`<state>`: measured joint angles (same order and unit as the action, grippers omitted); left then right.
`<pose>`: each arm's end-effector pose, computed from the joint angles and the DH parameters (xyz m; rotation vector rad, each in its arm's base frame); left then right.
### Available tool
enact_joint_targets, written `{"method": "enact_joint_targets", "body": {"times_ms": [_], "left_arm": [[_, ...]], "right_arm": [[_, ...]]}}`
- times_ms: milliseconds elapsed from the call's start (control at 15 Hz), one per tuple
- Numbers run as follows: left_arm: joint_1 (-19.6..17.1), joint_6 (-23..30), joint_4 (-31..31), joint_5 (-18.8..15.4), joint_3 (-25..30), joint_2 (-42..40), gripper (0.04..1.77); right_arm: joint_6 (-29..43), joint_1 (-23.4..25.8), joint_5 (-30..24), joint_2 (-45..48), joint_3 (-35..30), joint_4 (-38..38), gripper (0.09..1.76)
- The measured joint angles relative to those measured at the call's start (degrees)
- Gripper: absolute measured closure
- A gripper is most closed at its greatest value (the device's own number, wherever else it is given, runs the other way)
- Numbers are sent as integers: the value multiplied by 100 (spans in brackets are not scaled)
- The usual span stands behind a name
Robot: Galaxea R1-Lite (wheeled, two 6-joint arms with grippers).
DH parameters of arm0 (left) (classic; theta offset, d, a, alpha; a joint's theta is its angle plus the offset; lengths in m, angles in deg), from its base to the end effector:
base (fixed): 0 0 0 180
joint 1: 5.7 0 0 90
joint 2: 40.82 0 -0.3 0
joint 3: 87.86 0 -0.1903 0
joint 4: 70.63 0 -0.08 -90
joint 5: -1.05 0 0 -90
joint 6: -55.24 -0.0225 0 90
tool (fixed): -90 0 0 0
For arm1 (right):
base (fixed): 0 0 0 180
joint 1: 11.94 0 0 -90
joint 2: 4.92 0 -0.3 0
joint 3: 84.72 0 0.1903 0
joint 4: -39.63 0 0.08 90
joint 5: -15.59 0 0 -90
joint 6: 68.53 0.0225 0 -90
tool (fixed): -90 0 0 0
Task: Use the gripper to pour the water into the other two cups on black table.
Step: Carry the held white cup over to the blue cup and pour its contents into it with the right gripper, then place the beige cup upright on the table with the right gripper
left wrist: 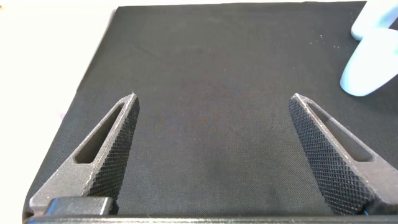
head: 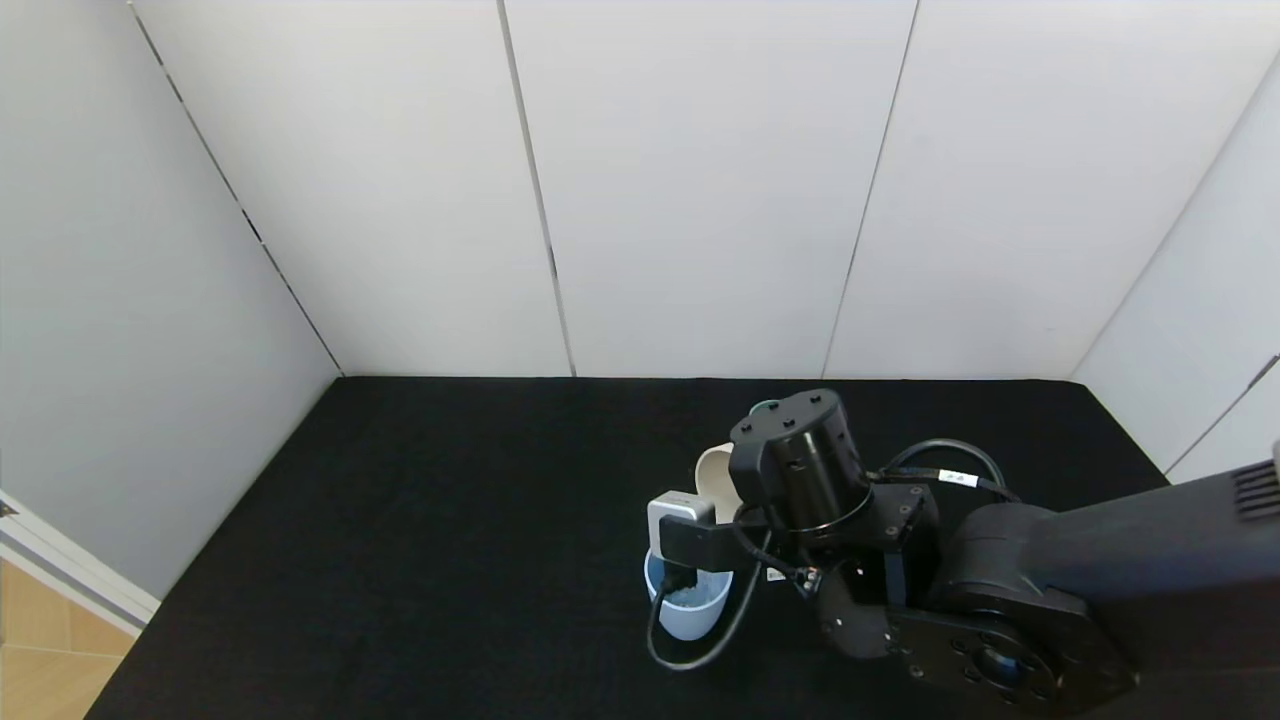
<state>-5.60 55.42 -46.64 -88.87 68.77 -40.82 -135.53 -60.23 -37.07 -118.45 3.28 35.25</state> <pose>-0.0228 0.0001 0.0744 -0.0031 0.0108 -0.0003 0.2606 0.2719 0.1442 -1.5052 0.2378 0.4032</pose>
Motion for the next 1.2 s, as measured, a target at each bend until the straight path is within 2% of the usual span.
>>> {"method": "enact_joint_targets", "body": {"times_ms": [467, 800, 1067, 1200], "left_arm": [[0, 0, -10, 0, 0, 0, 9], [0, 0, -7, 0, 0, 0, 9], [-5, 2, -7, 0, 0, 0, 9], [-10, 0, -5, 0, 0, 0, 9]], "right_arm": [[1524, 2, -140, 532, -100, -221, 58], [3261, 135, -457, 1248, -157, -699, 58], [4098, 846, -1425, 2127, -647, -825, 58], [4931, 1193, -1866, 2544, -874, -828, 58]]}}
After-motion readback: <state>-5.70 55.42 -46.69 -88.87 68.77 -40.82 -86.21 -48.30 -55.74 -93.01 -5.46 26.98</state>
